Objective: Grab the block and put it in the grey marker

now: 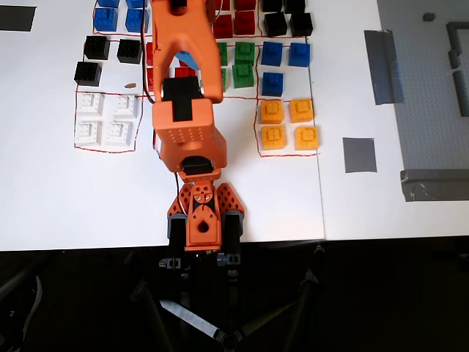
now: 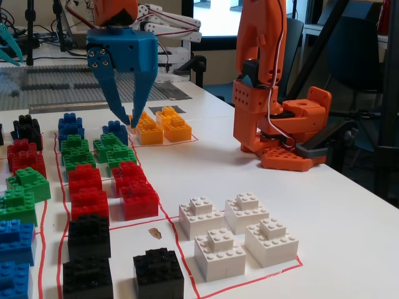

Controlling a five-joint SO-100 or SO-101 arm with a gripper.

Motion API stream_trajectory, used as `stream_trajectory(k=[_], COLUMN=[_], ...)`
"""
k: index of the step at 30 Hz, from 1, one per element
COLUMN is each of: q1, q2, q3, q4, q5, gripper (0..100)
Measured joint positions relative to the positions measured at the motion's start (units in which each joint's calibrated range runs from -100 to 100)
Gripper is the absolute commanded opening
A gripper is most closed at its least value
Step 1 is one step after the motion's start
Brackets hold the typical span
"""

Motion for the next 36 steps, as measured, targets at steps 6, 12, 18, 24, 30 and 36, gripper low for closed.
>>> stream_trajectory(k=[6,12,18,24,30,36], q1=[0.00,0.00,0.00,3.54,10.97,19.11], q2=[0.00,0.00,0.00,0.00,0.00,0.00], q3=[1.35,1.35,1.35,1.35,1.26,-0.45], q4=[0.00,-0.40,-0.40,-0.16,4.57,5.05], q5=[0.00,0.00,0.00,-0.68,0.93,3.91], gripper=[0,0,0,0,0,0])
